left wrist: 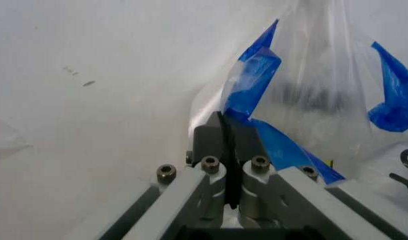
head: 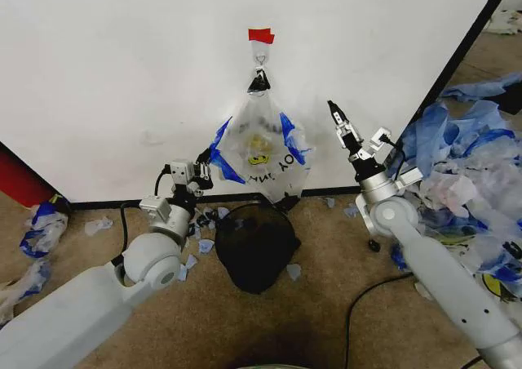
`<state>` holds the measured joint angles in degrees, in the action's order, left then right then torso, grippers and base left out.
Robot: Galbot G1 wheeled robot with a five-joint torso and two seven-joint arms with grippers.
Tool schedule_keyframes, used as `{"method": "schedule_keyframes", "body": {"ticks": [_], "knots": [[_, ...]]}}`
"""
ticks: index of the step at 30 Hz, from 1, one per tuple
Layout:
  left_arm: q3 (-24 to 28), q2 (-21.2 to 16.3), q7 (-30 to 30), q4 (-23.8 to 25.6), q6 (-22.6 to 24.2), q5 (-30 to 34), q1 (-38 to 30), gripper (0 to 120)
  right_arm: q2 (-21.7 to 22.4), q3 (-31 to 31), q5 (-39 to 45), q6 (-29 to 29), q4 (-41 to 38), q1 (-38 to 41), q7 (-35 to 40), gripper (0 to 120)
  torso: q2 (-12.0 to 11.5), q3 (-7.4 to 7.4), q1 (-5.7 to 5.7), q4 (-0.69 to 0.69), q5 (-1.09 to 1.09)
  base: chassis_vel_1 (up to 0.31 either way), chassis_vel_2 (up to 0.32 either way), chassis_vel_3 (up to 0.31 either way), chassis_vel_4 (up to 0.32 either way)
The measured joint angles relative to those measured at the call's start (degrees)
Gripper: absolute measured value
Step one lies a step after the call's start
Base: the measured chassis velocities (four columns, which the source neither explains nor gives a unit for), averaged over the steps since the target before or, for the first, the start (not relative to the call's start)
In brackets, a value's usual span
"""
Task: Pick up the garbage bag from the wall and place it over the trash bin.
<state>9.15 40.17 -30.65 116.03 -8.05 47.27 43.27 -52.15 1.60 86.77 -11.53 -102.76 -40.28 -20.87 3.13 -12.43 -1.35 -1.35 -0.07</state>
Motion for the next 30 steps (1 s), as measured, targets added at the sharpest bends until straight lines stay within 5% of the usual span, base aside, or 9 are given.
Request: {"method": "schedule_keyframes", "body": {"ticks": [7, 14, 30], "knots": [[0.0, 0.11, -0.05, -0.02, 0.05, 0.0, 0.53, 0, 2.59, -8.89, -6.14, 5.61, -9.23, 3.51, 23.59, 93, 0.0, 0.0, 0.0, 0.01, 0.0, 0.0, 0.0, 0.0, 0.0], [0.04, 0.34, -0.1, -0.1, 0.1, -0.03, 0.6, 0, 2.34, -13.01, -12.98, 13.18, -13.19, 6.55, 41.83, 100, 0.0, 0.0, 0.0, 0.0, 0.0, 0.0, 0.0, 0.0, 0.0], [-0.62, 0.11, -0.12, -0.11, 0.11, -0.09, 1.03, 0, 1.78, -19.41, -17.94, 15.35, -11.51, 15.63, 43.95, 100, 0.01, 0.0, 0.0, 0.0, 0.0, 0.0, 0.0, 0.0, 0.0]]}}
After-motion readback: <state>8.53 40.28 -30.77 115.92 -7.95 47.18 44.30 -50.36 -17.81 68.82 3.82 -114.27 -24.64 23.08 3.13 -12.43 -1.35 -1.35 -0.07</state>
